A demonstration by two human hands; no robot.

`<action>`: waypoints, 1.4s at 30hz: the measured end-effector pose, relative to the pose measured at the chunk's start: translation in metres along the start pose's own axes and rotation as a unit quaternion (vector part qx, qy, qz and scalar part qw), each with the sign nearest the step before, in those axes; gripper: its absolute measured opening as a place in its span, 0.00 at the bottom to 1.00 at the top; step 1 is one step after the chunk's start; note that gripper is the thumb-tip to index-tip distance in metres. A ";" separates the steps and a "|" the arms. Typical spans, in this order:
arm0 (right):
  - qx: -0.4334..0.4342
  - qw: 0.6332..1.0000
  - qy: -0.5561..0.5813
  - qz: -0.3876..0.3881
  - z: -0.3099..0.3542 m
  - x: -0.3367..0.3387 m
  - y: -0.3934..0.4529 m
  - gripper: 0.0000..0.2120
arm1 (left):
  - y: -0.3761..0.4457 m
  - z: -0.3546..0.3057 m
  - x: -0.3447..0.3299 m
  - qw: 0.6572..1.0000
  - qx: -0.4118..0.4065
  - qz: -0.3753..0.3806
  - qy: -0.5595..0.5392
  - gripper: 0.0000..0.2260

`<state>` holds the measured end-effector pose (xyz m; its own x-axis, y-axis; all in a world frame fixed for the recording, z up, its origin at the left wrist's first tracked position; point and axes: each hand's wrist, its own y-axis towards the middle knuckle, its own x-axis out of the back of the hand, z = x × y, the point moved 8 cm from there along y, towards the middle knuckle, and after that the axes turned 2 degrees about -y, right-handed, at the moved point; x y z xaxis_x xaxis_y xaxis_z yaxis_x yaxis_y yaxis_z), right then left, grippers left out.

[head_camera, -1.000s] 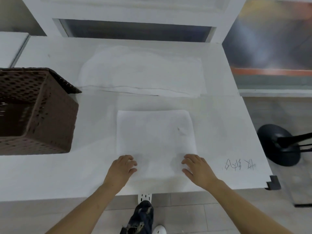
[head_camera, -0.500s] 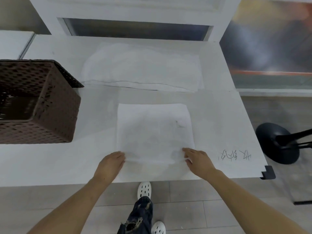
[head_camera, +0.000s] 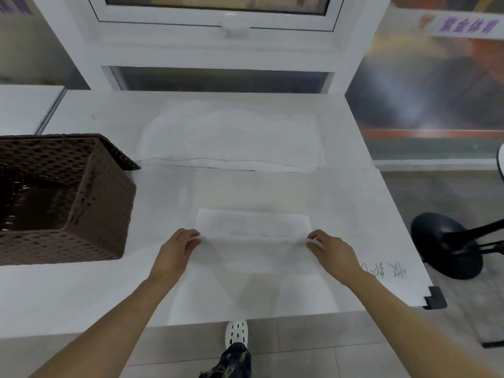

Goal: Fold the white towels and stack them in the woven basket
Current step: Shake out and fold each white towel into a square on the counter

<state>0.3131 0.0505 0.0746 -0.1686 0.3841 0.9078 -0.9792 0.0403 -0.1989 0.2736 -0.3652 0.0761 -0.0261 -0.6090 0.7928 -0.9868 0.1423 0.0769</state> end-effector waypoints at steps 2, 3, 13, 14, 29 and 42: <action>-0.005 1.000 -0.009 -0.007 0.002 0.005 0.016 0.09 | 0.022 0.000 0.000 1.000 0.011 -0.005 -0.011 0.07; -0.008 1.000 -0.014 -0.010 0.003 0.007 0.025 0.09 | 0.032 0.001 -0.002 1.000 0.016 -0.002 -0.014 0.07; -0.028 0.995 -0.090 0.018 -0.003 0.002 0.099 0.11 | 0.113 0.021 -0.030 0.997 0.036 0.062 -0.014 0.10; -0.031 0.994 -0.101 0.022 -0.004 -0.001 0.106 0.11 | 0.120 0.023 -0.032 0.997 0.035 0.065 -0.016 0.10; 0.179 0.958 -0.165 0.152 0.054 -0.109 0.124 0.29 | 0.065 0.025 -0.142 0.950 -0.104 0.199 0.217 0.27; 0.127 0.953 -0.263 0.075 0.064 -0.106 0.090 0.23 | 0.084 0.039 -0.128 0.951 0.045 0.154 0.265 0.30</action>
<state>0.2360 -0.0459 -0.0156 -0.2770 -0.1513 0.9489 -0.9241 -0.2287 -0.3063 0.1882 -0.3059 -0.0429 -0.2547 -0.0671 0.9647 -0.9559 0.1683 -0.2407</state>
